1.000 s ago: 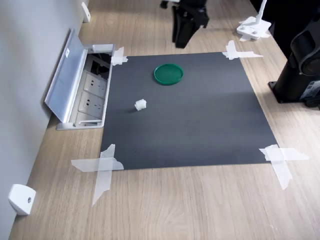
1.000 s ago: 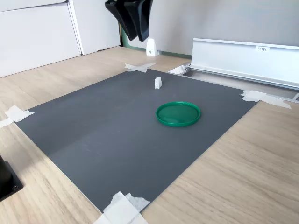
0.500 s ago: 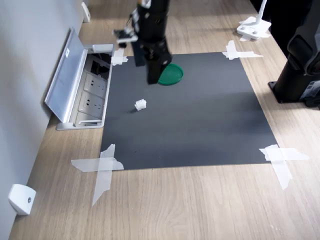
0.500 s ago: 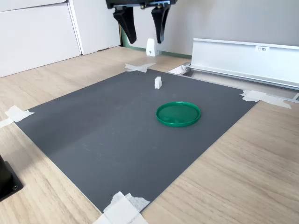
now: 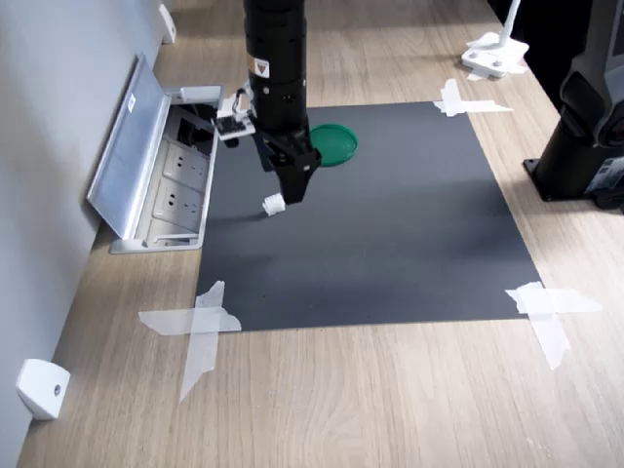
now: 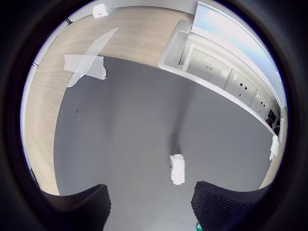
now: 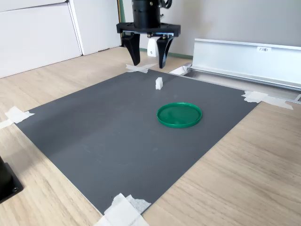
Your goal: Grasp a white terminal and put it on the green lid.
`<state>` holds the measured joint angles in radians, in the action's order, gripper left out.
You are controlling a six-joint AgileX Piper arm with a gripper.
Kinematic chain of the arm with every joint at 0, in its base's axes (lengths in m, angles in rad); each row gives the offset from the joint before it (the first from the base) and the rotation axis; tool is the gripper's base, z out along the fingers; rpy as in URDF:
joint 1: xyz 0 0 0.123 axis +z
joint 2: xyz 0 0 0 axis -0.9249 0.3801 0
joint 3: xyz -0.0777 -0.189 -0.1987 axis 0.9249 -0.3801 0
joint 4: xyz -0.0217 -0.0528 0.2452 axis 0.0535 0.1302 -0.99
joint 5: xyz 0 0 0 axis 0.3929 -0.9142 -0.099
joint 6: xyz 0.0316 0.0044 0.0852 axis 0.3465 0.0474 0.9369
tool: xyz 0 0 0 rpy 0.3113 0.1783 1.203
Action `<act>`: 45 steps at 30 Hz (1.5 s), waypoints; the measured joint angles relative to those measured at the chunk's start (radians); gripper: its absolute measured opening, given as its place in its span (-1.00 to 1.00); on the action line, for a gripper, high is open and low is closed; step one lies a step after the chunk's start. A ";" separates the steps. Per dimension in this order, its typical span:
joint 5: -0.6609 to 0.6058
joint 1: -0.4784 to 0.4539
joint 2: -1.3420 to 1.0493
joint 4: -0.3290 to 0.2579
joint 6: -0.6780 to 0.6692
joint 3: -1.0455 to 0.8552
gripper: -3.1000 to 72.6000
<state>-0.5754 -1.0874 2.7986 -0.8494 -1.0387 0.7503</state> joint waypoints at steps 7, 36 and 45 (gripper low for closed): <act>-0.001 0.052 0.027 0.013 -0.002 0.002 1.00; -0.004 0.054 0.063 0.060 0.007 0.008 0.99; -0.018 0.054 -0.007 0.069 0.007 0.008 0.99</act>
<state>-0.5935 -1.0337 2.7920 -0.7800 -1.0321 0.7586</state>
